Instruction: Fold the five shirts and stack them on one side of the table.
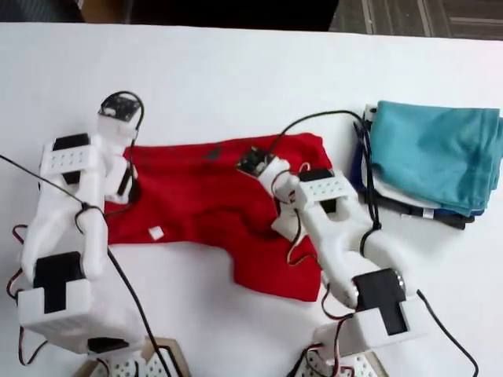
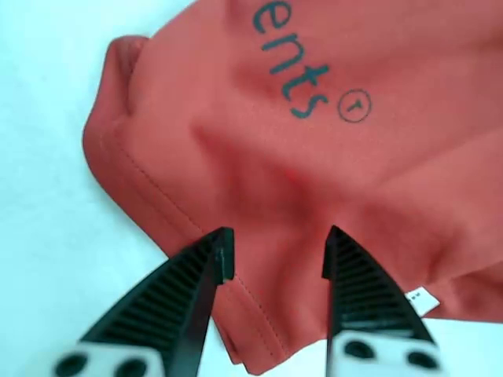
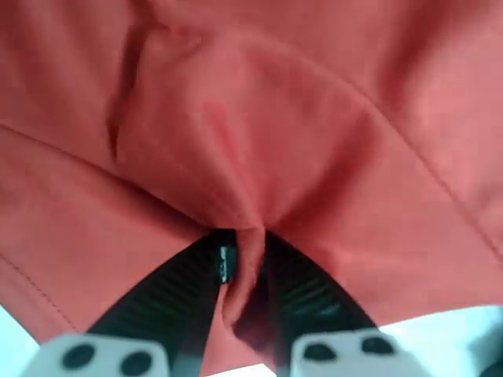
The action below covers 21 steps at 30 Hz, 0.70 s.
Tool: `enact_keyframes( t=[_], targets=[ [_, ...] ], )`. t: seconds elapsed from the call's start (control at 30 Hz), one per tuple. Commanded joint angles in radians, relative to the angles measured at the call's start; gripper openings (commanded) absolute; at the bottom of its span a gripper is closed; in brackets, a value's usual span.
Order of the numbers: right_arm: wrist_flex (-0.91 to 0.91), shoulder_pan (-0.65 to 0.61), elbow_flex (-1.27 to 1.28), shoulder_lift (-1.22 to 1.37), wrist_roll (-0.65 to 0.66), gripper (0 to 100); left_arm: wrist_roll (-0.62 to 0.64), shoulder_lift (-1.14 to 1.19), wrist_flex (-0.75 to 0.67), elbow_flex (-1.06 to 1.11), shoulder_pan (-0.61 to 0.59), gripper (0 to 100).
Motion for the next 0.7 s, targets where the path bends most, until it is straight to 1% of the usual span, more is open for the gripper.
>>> enact_keyframes(
  t=[0.0,0.13,0.3,0.4,0.67],
  targets=[
    [0.045,0.015,-0.017,-0.036,0.006,2.1,0.009,-0.025,-0.014,-0.005,0.014,21],
    [0.133,0.010,-0.061,-0.143,0.008,2.0,0.009,0.049,-0.048,-0.010,0.029,21],
    [0.225,0.012,-0.100,-0.239,0.009,2.4,0.014,0.092,-0.041,-0.024,0.092,21],
    [0.254,0.010,-0.100,-0.252,0.011,2.5,0.058,0.095,-0.041,-0.028,0.095,21],
    [0.363,0.008,-0.100,-0.302,0.012,2.0,0.063,0.095,-0.041,-0.030,0.094,21]
  ],
)
